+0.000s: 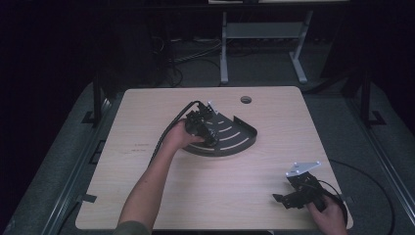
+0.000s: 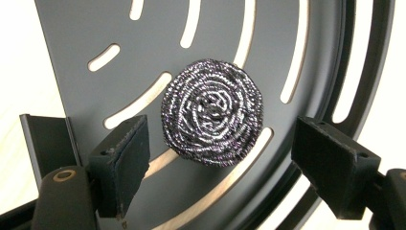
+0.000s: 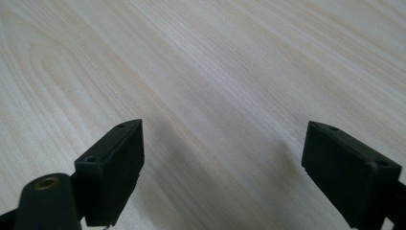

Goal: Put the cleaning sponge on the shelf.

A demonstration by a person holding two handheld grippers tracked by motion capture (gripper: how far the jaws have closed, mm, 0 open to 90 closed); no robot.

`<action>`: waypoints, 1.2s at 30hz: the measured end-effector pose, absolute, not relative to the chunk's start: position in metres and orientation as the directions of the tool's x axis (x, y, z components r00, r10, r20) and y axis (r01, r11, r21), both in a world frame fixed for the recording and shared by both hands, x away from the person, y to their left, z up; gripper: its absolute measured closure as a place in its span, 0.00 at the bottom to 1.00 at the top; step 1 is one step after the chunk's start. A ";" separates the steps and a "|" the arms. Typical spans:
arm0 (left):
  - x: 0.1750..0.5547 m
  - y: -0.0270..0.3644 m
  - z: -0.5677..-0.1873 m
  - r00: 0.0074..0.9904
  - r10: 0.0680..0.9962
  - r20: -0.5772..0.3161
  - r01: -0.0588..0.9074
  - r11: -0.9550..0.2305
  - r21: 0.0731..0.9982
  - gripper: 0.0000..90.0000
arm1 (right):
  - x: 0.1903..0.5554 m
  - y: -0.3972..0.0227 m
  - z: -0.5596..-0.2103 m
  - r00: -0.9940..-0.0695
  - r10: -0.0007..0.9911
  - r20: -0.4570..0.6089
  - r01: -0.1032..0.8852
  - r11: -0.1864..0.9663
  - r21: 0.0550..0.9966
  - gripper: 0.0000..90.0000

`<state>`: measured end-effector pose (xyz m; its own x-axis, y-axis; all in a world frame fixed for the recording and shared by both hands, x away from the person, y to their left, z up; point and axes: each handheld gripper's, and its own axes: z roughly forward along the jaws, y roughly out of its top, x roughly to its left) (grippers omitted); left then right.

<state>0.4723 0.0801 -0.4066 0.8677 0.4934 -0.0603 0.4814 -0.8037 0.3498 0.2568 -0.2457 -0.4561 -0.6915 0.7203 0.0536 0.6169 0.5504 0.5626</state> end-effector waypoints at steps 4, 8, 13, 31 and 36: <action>0.468 0.083 -0.403 0.868 0.493 -0.054 0.477 -0.800 0.364 0.23 | 0.257 -0.245 -0.456 -0.695 0.717 0.051 0.611 0.553 0.566 0.16; 0.463 0.087 -0.399 0.870 0.490 -0.052 0.473 -0.800 0.369 0.23 | 0.256 -0.245 -0.456 -0.690 0.721 0.061 0.621 0.546 0.563 0.16; 0.455 0.093 -0.394 0.873 0.486 -0.044 0.464 -0.799 0.382 0.23 | 0.257 -0.245 -0.456 -0.687 0.724 0.060 0.622 0.544 0.563 0.16; 0.432 0.111 -0.387 0.871 0.488 -0.054 0.466 -0.789 0.401 0.23 | 0.257 -0.244 -0.457 -0.685 0.726 0.055 0.623 0.545 0.561 0.16; 0.425 0.115 -0.383 0.877 0.479 -0.042 0.453 -0.792 0.411 0.23 | 0.258 -0.245 -0.457 -0.684 0.728 0.054 0.623 0.544 0.562 0.16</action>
